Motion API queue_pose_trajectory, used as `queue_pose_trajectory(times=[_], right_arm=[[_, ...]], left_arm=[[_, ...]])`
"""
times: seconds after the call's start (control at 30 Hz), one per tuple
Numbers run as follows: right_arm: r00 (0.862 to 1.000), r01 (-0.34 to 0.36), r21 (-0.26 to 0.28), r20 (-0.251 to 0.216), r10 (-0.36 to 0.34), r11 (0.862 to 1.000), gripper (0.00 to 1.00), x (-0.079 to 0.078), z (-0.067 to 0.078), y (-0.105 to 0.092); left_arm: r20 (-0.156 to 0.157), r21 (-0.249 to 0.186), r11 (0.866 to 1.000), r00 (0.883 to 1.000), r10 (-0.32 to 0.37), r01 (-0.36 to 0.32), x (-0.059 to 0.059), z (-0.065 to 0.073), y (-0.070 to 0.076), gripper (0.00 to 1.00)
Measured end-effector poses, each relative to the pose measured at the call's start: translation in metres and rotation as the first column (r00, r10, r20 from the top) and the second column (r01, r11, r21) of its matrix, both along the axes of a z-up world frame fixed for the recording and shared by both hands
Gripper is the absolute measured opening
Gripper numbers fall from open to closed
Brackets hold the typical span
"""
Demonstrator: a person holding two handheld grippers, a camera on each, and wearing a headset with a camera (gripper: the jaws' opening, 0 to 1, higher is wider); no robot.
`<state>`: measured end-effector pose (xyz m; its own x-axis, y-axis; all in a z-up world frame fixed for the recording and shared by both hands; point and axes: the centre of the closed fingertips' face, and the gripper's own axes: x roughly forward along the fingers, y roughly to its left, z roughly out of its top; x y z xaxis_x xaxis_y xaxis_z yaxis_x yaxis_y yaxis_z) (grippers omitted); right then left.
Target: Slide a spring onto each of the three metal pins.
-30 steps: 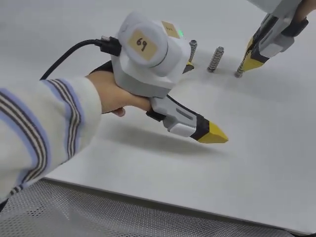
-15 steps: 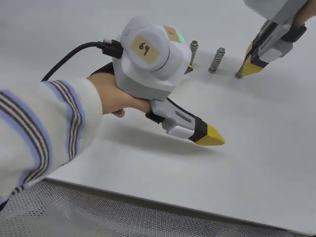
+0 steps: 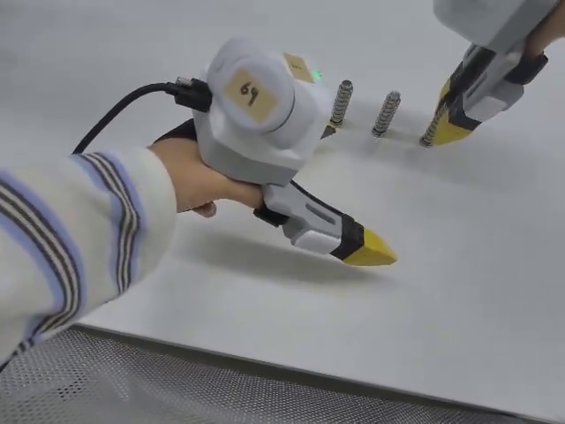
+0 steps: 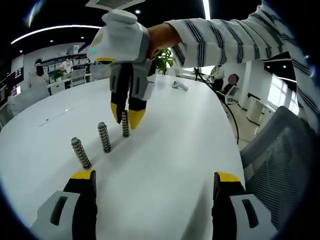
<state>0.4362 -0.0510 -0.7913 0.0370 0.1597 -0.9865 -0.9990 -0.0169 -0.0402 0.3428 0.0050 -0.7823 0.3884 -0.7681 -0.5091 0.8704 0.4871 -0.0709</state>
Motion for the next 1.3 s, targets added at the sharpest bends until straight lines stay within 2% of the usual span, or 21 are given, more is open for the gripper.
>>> queue_pose_trajectory(times=[0.17, 0.3, 0.43, 0.57, 0.7, 0.77, 0.87, 0.9, 0.93, 1.0, 1.03, 1.07, 1.1, 1.13, 1.17, 1.2, 1.23, 1.27, 1.3], right_arm=[[0.999, 0.019, 0.035, 0.045, -0.021, 0.999, 0.28, 0.004, 0.009, -0.002], [0.999, 0.033, 0.070, 0.037, -0.036, 0.997, 0.27, 0.000, 0.019, -0.005], [0.997, 0.052, 0.091, 0.057, -0.057, 0.994, 0.29, 0.000, 0.029, -0.009], [0.994, 0.081, 0.134, 0.061, -0.090, 0.988, 0.26, -0.010, 0.038, -0.011], [0.992, 0.101, 0.154, 0.061, -0.111, 0.983, 0.30, -0.019, 0.043, -0.014], [0.991, 0.111, 0.167, 0.062, -0.122, 0.980, 0.30, -0.016, 0.041, -0.017], [0.985, 0.146, 0.203, 0.057, -0.161, 0.968, 0.32, -0.025, 0.046, -0.017], [0.984, 0.151, 0.214, 0.064, -0.168, 0.965, 0.32, -0.027, 0.048, -0.017], [0.982, 0.153, 0.231, 0.076, -0.175, 0.961, 0.33, -0.025, 0.049, -0.018], [0.979, 0.160, 0.253, 0.087, -0.187, 0.954, 0.37, -0.029, 0.052, -0.018], [0.975, 0.174, 0.275, 0.087, -0.205, 0.946, 0.38, -0.032, 0.055, -0.018], [0.973, 0.181, 0.290, 0.084, -0.213, 0.940, 0.39, -0.025, 0.054, -0.018], [0.969, 0.198, 0.314, 0.079, -0.233, 0.928, 0.40, -0.027, 0.056, -0.018], [0.965, 0.213, 0.336, 0.076, -0.252, 0.918, 0.40, -0.030, 0.058, -0.016], [0.960, 0.226, 0.356, 0.077, -0.269, 0.907, 0.41, -0.032, 0.060, -0.016], [0.954, 0.239, 0.375, 0.081, -0.288, 0.896, 0.41, -0.034, 0.062, -0.017], [0.943, 0.263, 0.405, 0.085, -0.323, 0.876, 0.41, -0.035, 0.065, -0.018], [0.937, 0.276, 0.422, 0.084, -0.340, 0.863, 0.41, -0.038, 0.066, -0.018], [0.927, 0.296, 0.447, 0.079, -0.367, 0.844, 0.43, -0.041, 0.068, -0.019]], left_arm=[[-0.003, 0.007, 1.000, 1.000, 0.009, -0.009, -0.001, 0.002, 0.007, 0.93], [-0.008, 0.000, 1.000, 1.000, 0.027, -0.027, 0.001, 0.005, 0.017, 0.93], [-0.011, -0.018, 0.999, 0.999, 0.049, -0.050, 0.002, 0.011, 0.021, 0.94], [-0.015, -0.032, 0.996, 0.996, 0.083, -0.083, 0.006, 0.016, 0.028, 0.94], [-0.020, -0.051, 0.993, 0.994, 0.110, -0.111, 0.009, 0.022, 0.037, 0.93], [-0.018, -0.061, 0.990, 0.992, 0.122, -0.123, 0.010, 0.027, 0.040, 0.93], [-0.019, -0.071, 0.988, 0.991, 0.135, -0.136, 0.009, 0.032, 0.046, 0.93], [-0.026, -0.086, 0.986, 0.989, 0.143, -0.144, 0.009, 0.034, 0.047, 0.93], [-0.054, -0.134, 0.977, 0.986, 0.161, -0.167, 0.007, 0.038, 0.047, 0.93], [-0.078, -0.176, 0.967, 0.982, 0.174, -0.186, 0.006, 0.042, 0.048, 0.93], [-0.070, -0.165, 0.969, 0.982, 0.176, -0.185, 0.005, 0.042, 0.053, 0.93], [-0.069, -0.166, 0.967, 0.981, 0.182, -0.191, 0.004, 0.043, 0.055, 0.92], [-0.051, -0.129, 0.971, 0.979, 0.196, -0.201, 0.005, 0.043, 0.060, 0.92], [-0.016, -0.117, 0.975, 0.982, 0.189, -0.190, 0.005, 0.046, 0.062, 0.92], [-0.008, -0.117, 0.975, 0.982, 0.189, -0.189, 0.004, 0.048, 0.063, 0.92], [-0.024, -0.124, 0.974, 0.981, 0.190, -0.191, 0.002, 0.049, 0.063, 0.92], [-0.025, -0.124, 0.973, 0.981, 0.192, -0.194, 0.001, 0.051, 0.066, 0.93], [-0.023, -0.123, 0.973, 0.980, 0.196, -0.197, 0.000, 0.052, 0.068, 0.93], [-0.022, -0.118, 0.972, 0.980, 0.200, -0.201, 0.000, 0.052, 0.071, 0.93]])
